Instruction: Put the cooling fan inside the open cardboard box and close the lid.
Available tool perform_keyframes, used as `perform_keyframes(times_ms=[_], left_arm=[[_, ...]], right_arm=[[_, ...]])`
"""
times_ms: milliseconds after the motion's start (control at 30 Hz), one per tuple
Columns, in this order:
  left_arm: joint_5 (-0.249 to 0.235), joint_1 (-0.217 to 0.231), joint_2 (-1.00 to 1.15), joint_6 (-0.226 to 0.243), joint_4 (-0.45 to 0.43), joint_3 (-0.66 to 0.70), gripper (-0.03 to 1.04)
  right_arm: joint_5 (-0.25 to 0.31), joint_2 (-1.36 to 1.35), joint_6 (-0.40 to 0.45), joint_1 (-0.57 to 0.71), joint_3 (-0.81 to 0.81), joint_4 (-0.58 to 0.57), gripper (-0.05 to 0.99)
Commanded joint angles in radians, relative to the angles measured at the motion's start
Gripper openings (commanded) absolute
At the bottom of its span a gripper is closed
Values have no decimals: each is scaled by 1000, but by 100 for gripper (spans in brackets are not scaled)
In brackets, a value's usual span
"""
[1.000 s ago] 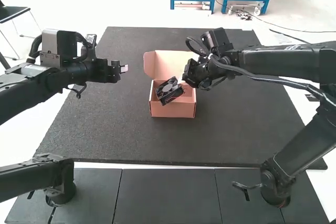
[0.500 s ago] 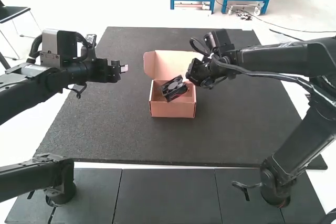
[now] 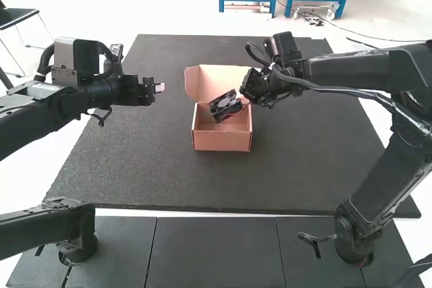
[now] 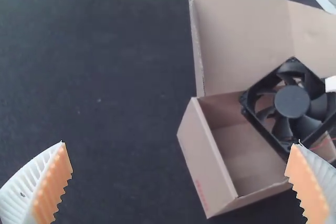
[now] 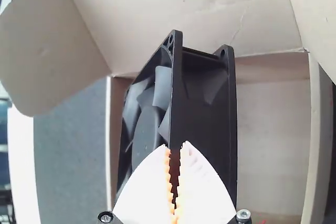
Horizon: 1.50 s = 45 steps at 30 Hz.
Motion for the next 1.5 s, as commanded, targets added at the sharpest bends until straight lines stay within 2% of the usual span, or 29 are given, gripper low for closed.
perform_keyframes(times_ms=[0,933,1200,1267,1367,1467], left_arm=[[2,1,-24,-15,6,0,96],[13,6,-27,-34,16,0,96],[13,9,-27,-34,18,2,96],[13,9,-27,-34,16,2,96],[13,9,-27,-34,18,2,96],[12,9,-27,-41,26,2,96]], right_arm=[[-1,15,9,2,39,18,-2],[7,101,-2,51,72,33,-2],[8,103,-14,45,74,21,23],[8,101,-20,45,74,19,28],[8,101,-27,45,75,18,29],[8,101,-34,44,91,10,39]])
